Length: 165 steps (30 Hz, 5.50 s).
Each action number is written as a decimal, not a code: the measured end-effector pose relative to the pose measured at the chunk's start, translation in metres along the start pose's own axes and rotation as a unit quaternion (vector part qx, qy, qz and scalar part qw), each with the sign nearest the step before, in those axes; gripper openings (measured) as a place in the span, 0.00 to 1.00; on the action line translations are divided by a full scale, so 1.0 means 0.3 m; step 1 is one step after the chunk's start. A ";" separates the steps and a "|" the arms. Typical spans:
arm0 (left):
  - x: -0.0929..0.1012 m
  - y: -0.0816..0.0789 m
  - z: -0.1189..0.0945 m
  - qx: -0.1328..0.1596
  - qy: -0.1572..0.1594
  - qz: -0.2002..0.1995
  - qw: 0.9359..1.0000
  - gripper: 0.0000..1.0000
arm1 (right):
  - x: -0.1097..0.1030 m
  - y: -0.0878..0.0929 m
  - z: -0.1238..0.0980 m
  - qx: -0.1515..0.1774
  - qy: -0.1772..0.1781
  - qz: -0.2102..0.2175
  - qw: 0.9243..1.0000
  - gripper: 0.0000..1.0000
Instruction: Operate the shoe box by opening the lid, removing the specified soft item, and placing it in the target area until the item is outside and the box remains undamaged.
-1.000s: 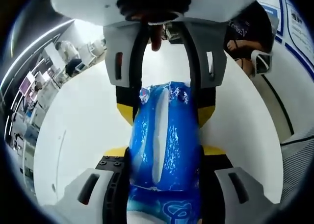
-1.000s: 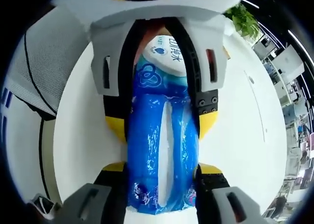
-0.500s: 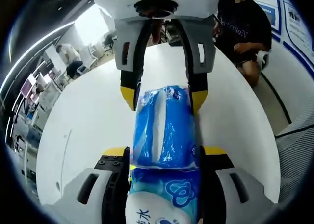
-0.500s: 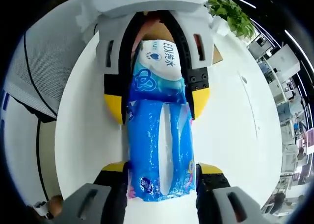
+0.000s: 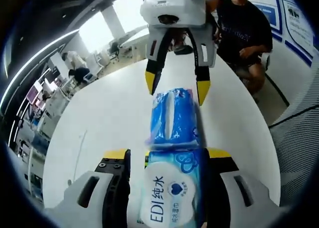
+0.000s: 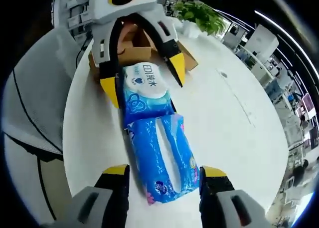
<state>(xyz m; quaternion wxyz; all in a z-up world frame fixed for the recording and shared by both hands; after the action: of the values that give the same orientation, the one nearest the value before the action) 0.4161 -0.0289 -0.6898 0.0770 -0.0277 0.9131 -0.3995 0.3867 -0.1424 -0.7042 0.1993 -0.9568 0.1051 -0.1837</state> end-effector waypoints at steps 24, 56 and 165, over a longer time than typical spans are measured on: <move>-0.069 0.122 -0.304 0.046 -0.041 -0.122 0.991 0.61 | -0.059 -0.123 -0.096 0.103 0.109 0.201 0.968 0.52; -0.078 0.295 -0.638 0.088 -0.100 -0.229 0.964 0.60 | -0.157 -0.337 -0.106 0.153 0.127 0.254 0.946 0.52; 0.002 0.632 -1.049 0.117 -0.230 -0.391 0.883 0.73 | -0.341 -0.949 0.425 0.032 -0.151 -0.175 0.972 0.52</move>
<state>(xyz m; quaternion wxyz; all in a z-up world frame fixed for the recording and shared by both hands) 0.3663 0.3282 -0.6184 0.1247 -0.4643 0.7313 -0.4838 0.3803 0.1851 -0.7251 0.2082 -0.9701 -0.1010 -0.0728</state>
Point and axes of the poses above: the point that each gripper's makers call its tool centre point, and the gripper's own axes: z roughly forward along the fingers, x roughly to its right, y roughly out of its underside, the point moved 2 cm from there along -z, roughly backward along the fingers, and after that the axes turned 14 degrees about -z, right-handed, at the moved point
